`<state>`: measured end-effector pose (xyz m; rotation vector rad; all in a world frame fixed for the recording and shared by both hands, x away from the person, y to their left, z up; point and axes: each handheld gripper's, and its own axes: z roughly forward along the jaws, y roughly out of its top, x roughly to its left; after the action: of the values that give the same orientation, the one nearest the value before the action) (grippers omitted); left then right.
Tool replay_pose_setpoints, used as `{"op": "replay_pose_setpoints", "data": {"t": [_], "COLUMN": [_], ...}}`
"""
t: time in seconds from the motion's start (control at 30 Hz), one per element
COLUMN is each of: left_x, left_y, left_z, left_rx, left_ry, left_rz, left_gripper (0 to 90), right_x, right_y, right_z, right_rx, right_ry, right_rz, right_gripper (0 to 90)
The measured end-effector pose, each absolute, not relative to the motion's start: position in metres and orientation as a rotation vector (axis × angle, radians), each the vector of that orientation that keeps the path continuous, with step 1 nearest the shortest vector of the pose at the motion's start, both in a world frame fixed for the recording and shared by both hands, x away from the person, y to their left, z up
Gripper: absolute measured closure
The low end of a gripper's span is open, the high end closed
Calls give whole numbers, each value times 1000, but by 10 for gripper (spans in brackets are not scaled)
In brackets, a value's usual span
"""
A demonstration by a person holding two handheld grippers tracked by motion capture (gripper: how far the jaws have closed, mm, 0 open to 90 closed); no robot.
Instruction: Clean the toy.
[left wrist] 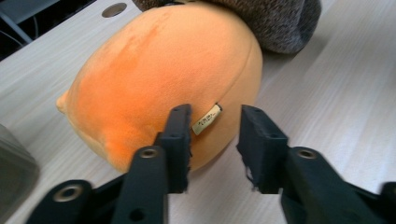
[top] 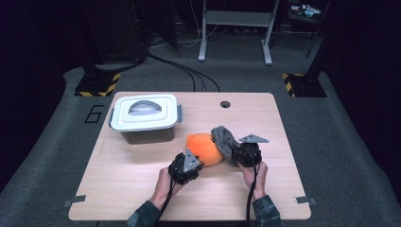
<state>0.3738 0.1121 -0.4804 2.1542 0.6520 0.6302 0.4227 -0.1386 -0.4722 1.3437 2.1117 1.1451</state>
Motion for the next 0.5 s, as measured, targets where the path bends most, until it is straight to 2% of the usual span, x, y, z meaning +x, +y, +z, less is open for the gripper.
{"op": "replay_pose_setpoints", "data": {"t": [0.23, 0.5], "left_x": [378, 383], "left_y": [110, 113], "left_z": [-482, -477], "left_rx": [2166, 2146], "left_ry": [639, 612], "left_rz": [669, 626], "left_gripper": [889, 900], "right_x": [422, 419], "right_y": [-144, -163], "right_z": [-475, -474], "right_rx": [1359, 1418], "right_ry": [2094, 2026], "right_rz": [1145, 1146], "right_gripper": [844, 844]}}
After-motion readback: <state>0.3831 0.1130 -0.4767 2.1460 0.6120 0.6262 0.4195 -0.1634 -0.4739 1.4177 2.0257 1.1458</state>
